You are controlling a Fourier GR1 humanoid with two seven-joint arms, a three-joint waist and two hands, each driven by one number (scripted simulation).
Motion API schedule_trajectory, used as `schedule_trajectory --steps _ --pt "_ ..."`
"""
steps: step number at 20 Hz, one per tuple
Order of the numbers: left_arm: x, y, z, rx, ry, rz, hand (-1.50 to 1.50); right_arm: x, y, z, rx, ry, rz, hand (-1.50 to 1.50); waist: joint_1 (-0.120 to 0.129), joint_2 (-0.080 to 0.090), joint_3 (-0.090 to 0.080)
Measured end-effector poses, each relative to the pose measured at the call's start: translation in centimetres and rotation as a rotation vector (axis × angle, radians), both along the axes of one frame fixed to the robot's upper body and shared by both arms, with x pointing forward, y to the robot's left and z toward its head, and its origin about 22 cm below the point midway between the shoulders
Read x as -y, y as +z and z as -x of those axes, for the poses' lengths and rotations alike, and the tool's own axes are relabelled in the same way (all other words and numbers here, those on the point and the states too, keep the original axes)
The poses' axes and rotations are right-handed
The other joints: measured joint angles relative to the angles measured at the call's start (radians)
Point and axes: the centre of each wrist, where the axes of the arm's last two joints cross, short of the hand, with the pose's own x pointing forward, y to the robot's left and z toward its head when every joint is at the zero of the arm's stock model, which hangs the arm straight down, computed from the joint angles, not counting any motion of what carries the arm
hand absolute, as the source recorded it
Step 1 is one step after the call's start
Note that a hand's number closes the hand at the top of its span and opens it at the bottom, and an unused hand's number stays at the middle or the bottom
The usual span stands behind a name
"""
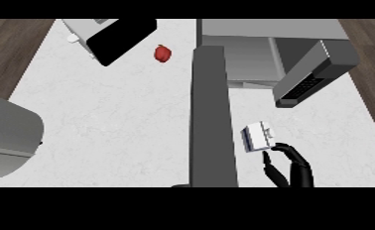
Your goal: Pick up the milk, place it into the microwave and close the microwave
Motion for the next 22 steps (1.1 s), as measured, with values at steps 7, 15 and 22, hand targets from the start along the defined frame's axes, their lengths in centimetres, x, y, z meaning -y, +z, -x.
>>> schedule_trajectory --steps 7,15,22 --pt "-0.1 0.0 0.0 0.01 -0.01 -0.001 -1.5 0.2 0.3 -1.6 0.035 0.038 0.019 1.5 0.008 0.005 0.008" --pt "0.0 0.0 0.0 0.005 -0.023 0.008 -1.5 0.3 1.5 -6.2 0.065 0.162 -0.023 1.5 0.024 0.015 0.038" --pt "-0.5 0.1 0.3 0.005 -0.016 0.005 -1.5 -0.8 3.0 -9.9 0.085 0.246 -0.022 1.5 0.022 0.015 0.043"
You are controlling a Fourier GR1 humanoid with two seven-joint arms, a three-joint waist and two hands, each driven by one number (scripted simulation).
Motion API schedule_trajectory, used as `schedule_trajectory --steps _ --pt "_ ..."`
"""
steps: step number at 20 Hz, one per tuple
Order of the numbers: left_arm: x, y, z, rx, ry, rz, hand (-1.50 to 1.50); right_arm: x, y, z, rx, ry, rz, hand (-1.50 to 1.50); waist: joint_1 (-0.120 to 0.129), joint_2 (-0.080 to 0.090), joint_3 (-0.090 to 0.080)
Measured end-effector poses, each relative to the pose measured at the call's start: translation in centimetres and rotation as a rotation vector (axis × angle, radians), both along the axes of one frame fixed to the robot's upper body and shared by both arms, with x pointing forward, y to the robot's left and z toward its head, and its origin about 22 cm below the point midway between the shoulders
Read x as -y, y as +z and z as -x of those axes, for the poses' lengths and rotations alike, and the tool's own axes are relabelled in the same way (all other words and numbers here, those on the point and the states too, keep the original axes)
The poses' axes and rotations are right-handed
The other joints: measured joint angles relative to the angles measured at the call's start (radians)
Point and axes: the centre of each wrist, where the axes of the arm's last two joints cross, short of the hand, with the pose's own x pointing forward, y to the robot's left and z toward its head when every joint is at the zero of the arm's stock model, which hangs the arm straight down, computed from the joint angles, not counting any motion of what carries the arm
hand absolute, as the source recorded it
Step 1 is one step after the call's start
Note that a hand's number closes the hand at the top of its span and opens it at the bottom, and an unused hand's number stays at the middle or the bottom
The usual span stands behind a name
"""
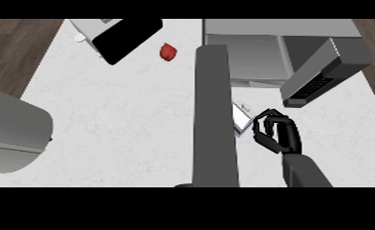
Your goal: Pick up the milk, place it into the microwave and close the microwave
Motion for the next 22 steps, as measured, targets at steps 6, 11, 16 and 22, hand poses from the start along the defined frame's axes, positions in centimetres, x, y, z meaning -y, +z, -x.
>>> schedule_trajectory --steps 6,11,16,22 --pt "0.3 -0.6 0.4 -0.017 -0.002 0.007 -1.5 -1.1 2.7 -4.1 0.058 0.007 0.024 1.5 0.0 0.0 0.001" --pt "-0.4 -0.2 0.2 -0.019 -0.001 -0.004 -1.5 -0.5 5.2 -6.9 0.076 0.005 0.058 1.5 0.002 0.002 0.001" --pt "-0.3 -0.5 -0.6 -0.023 -0.014 -0.009 -1.5 0.2 8.7 -10.2 0.06 -0.01 0.098 1.5 0.016 0.009 0.001" --pt "-0.7 -0.4 -1.7 -0.013 -0.036 -0.015 -1.5 0.7 11.7 -12.5 0.044 -0.025 0.14 1.5 0.035 0.019 0.002"
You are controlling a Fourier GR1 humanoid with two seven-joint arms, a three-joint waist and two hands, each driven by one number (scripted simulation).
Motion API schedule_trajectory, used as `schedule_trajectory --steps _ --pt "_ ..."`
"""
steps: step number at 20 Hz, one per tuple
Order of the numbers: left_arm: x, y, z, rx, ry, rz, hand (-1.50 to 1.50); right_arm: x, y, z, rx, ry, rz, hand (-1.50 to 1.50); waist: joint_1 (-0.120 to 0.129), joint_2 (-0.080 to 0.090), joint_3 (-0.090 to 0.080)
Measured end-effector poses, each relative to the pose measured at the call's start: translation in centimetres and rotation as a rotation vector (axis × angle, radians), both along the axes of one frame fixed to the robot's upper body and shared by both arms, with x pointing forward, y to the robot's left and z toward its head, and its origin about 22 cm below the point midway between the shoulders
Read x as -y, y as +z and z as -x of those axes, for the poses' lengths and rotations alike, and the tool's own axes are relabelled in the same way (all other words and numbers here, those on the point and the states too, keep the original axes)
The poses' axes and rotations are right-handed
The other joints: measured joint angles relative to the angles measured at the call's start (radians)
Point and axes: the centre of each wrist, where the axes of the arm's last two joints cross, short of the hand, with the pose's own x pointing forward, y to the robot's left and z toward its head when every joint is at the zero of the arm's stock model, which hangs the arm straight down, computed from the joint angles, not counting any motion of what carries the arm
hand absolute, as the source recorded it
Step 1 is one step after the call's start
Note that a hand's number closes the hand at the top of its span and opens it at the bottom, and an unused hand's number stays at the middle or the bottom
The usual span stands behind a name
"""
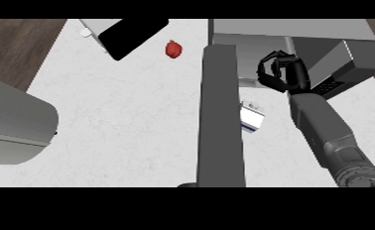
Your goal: Pick up the milk, place it into the microwave and close the microwave
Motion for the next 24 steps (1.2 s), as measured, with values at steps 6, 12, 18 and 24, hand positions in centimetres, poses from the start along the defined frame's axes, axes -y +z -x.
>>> schedule_trajectory --steps 6,12,18,24 --pt "-0.4 0.2 -1.3 0.023 -0.022 -0.005 -1.5 1.2 2.4 -1.4 0.01 -0.071 0.122 1.5 0.025 0.013 0.001" --pt "-0.4 0.6 -2.1 0.037 -0.042 -0.004 -1.5 2.3 4.2 -2.2 0.026 -0.186 0.205 1.5 0.052 0.028 0.003" --pt "-0.5 0.7 -2.8 0.046 -0.057 -0.009 -1.5 3.6 5.5 -2.6 0.036 -0.26 0.245 1.5 0.073 0.042 0.004" --pt "-0.6 1.0 -3.6 0.054 -0.071 -0.02 -1.5 4.6 6.6 -2.9 0.043 -0.32 0.243 1.5 0.09 0.055 0.005"
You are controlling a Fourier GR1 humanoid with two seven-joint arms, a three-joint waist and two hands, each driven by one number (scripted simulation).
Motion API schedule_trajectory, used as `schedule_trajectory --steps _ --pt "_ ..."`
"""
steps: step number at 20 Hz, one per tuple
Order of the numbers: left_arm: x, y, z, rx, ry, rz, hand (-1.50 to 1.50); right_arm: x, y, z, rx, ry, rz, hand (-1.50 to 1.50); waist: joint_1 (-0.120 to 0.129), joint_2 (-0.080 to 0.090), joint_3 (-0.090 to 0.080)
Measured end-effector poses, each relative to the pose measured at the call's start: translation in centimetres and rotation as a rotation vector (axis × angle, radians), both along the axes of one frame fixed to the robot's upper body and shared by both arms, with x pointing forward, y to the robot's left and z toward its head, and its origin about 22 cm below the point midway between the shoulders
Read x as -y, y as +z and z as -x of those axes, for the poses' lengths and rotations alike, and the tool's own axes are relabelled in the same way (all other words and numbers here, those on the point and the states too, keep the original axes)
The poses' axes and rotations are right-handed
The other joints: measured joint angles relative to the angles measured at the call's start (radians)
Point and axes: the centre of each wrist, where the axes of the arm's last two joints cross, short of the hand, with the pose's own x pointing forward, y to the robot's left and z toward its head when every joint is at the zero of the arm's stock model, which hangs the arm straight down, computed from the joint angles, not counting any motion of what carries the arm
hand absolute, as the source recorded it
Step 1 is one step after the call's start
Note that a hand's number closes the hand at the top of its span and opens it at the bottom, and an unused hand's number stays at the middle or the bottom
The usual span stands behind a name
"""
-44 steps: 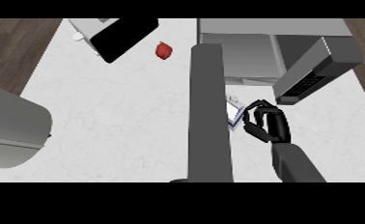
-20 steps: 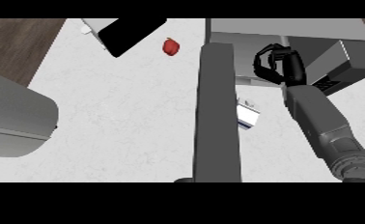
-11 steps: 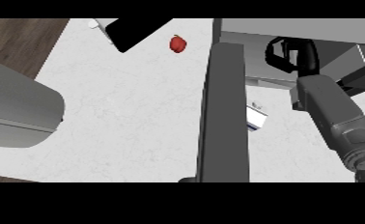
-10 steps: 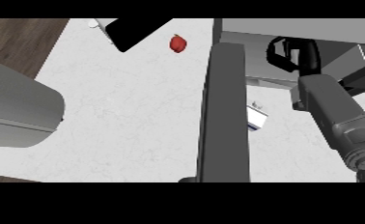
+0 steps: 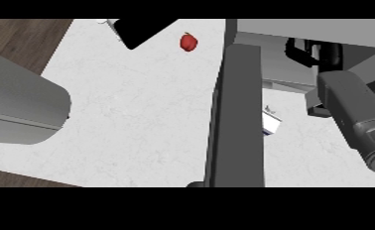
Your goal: Pick up the milk, place it into the microwave and close the microwave
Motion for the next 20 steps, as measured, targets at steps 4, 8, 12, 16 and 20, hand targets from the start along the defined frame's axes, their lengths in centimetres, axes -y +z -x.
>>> schedule_trajectory --steps 4,8,12,16,20 --pt "-0.1 0.0 -0.5 0.003 -0.013 -0.001 -1.5 0.5 0.6 -0.1 0.01 -0.021 0.004 1.5 0.01 0.009 0.001" --pt "-0.2 0.0 -0.9 0.002 -0.018 -0.005 -1.5 0.9 0.8 -0.1 0.011 -0.032 0.009 1.5 0.018 0.012 0.002" --pt "-0.4 0.1 -1.3 0.005 -0.012 -0.012 -1.5 1.2 1.3 -0.2 0.018 -0.041 0.0 1.5 0.024 0.016 0.002" --pt "-0.5 0.3 -1.5 0.007 -0.01 -0.033 -1.5 1.7 1.5 -0.2 0.022 -0.056 -0.001 1.5 0.034 0.021 0.003" --pt "-0.6 0.5 -1.7 0.002 -0.008 -0.058 -1.5 2.0 1.8 -0.2 0.025 -0.063 -0.01 1.5 0.038 0.025 0.004"
